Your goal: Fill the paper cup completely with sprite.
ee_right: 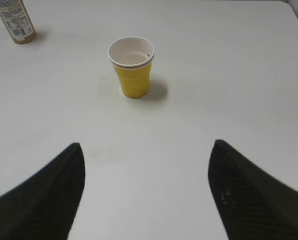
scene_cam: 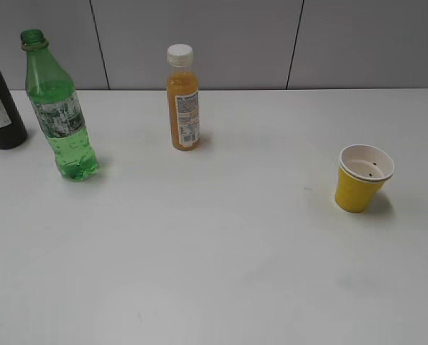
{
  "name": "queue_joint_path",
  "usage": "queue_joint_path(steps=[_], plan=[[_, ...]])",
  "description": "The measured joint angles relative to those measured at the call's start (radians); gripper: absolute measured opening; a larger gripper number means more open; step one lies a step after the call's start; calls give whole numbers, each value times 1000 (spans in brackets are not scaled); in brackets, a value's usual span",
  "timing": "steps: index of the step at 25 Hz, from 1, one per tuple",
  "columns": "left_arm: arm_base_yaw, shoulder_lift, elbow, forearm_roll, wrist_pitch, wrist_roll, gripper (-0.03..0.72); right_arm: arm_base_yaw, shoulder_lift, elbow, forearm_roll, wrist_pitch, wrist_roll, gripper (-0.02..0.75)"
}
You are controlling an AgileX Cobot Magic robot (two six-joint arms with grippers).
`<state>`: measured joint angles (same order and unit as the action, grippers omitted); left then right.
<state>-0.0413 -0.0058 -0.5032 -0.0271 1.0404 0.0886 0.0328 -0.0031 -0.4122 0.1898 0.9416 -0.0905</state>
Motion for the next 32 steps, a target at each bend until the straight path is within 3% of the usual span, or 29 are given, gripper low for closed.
queue_joint_path(steps=[32], plan=[[0, 0, 0, 0, 0, 0, 228, 0, 0, 0, 0, 0, 0, 593]])
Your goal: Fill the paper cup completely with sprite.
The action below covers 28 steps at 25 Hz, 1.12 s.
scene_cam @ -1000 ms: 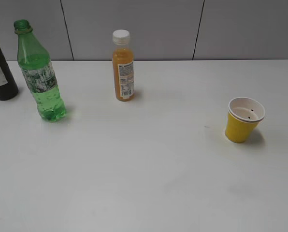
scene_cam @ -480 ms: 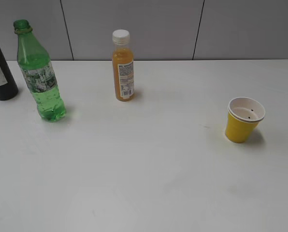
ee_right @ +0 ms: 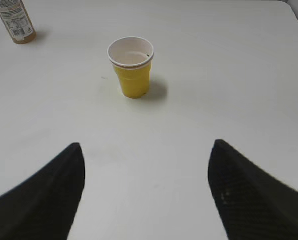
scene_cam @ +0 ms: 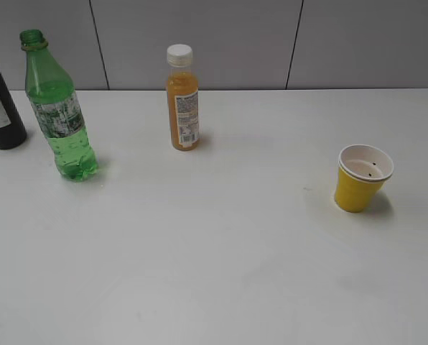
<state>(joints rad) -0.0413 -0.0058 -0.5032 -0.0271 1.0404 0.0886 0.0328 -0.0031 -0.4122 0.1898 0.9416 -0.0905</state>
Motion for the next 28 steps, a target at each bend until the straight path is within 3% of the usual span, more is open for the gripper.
queue_joint_path(steps=[15, 21, 28], plan=[[0, 0, 0, 0, 0, 0, 228, 0, 24, -10, 61, -36, -1, 593], [0, 0, 0, 0, 0, 0, 228, 0, 116, -15, 61, -354, -85, 593], [0, 0, 0, 0, 0, 0, 228, 0, 325, -14, 58, -613, -204, 593]])
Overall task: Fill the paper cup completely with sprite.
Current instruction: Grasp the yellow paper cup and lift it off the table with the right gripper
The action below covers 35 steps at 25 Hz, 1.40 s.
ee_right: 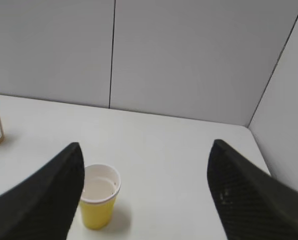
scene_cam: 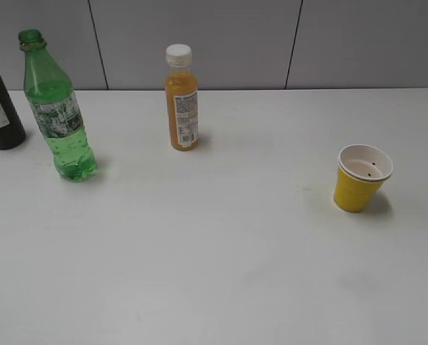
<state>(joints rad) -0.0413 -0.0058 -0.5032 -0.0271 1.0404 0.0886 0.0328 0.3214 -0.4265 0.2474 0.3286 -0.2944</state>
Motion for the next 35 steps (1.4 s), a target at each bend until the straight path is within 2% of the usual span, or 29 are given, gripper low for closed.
queue_joint_path(steps=[13, 17, 19, 22, 27, 32, 35], plan=[[0, 0, 0, 0, 0, 0, 228, 0, 449, 122, 0, -587, 3, 593], [0, 0, 0, 0, 0, 0, 228, 0, 582, 151, -148, -701, 155, 593], [0, 0, 0, 0, 0, 0, 228, 0, 638, 178, -265, -817, 294, 593], [0, 0, 0, 0, 0, 0, 228, 0, 723, 231, -389, -968, 398, 593], [0, 0, 0, 0, 0, 0, 228, 0, 865, 306, -433, -1195, 415, 594], [0, 0, 0, 0, 0, 0, 228, 0, 1019, 314, -438, -1264, 410, 664], [0, 0, 0, 0, 0, 0, 228, 0, 1104, 314, -438, -1355, 406, 684]])
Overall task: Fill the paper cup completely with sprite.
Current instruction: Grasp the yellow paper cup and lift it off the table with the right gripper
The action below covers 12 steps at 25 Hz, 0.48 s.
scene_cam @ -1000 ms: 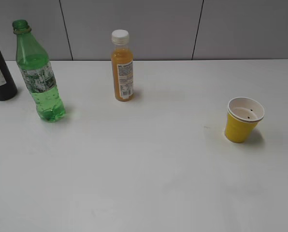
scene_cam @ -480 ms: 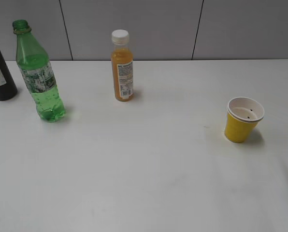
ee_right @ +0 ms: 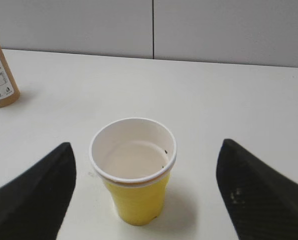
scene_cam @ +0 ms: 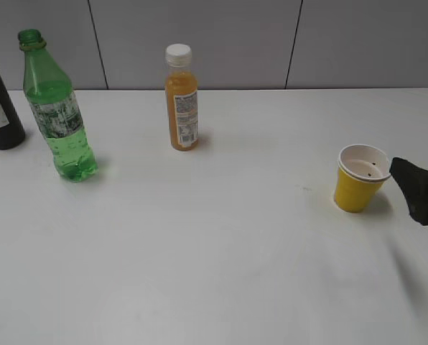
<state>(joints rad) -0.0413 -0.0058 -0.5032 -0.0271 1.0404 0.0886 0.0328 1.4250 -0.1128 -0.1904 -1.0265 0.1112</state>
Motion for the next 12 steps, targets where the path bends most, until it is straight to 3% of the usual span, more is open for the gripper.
queue_joint_path(steps=[6, 12], plan=[[0, 0, 0, 0, 0, 0, 228, 0, 169, -1, -36, -149, -25, 691], [0, 0, 0, 0, 0, 0, 228, 0, 344, -1, -40, -175, -132, 691]])
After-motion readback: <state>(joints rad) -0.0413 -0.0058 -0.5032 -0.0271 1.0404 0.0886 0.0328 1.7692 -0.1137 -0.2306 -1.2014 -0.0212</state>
